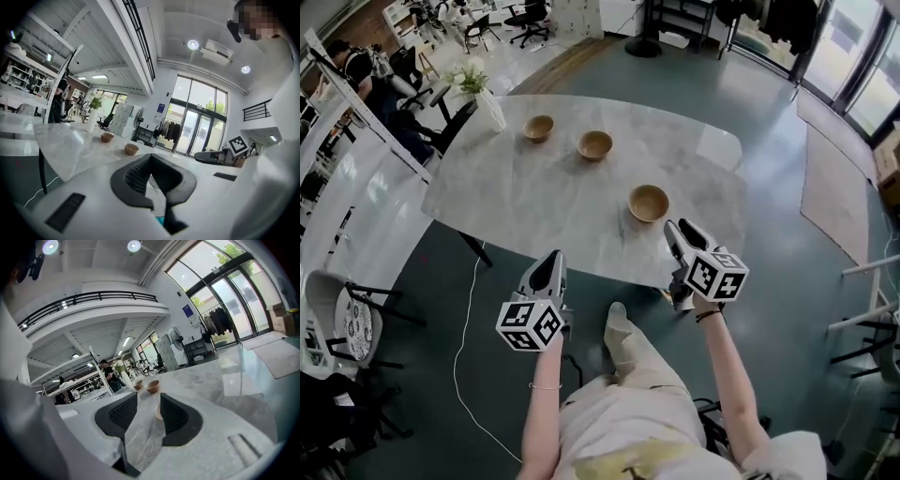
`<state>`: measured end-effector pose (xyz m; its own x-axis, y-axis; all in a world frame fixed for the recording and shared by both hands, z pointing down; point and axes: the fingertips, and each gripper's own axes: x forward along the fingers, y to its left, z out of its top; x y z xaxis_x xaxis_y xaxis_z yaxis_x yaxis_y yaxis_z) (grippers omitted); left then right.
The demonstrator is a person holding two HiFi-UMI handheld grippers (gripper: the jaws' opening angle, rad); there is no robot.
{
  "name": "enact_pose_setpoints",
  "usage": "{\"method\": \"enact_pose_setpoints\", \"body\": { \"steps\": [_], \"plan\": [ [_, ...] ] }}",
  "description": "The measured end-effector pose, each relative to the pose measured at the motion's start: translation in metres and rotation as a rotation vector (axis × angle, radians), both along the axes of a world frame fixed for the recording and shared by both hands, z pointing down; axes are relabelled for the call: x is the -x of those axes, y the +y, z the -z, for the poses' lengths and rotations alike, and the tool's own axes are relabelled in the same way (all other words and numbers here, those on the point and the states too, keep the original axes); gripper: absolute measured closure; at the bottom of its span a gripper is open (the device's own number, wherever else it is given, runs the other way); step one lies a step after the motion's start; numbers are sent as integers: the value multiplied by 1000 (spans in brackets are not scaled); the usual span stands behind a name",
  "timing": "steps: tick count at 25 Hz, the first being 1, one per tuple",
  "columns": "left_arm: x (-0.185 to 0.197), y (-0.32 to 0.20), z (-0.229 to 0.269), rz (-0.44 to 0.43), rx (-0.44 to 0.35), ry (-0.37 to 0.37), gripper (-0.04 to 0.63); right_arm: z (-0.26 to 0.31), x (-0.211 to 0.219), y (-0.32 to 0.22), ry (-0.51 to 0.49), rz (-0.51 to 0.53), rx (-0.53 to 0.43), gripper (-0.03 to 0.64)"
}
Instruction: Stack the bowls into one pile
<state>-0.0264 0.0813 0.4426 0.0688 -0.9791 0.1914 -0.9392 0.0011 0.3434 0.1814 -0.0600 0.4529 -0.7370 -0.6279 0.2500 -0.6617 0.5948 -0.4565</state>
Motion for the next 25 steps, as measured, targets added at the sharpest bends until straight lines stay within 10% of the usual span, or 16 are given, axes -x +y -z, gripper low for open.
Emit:
{"method": "enact_pose_setpoints", "body": {
  "steps": [25],
  "plan": [
    [6, -167, -68, -220, 209, 83, 595, -96, 19, -138, 160, -66, 264, 477]
  ]
}}
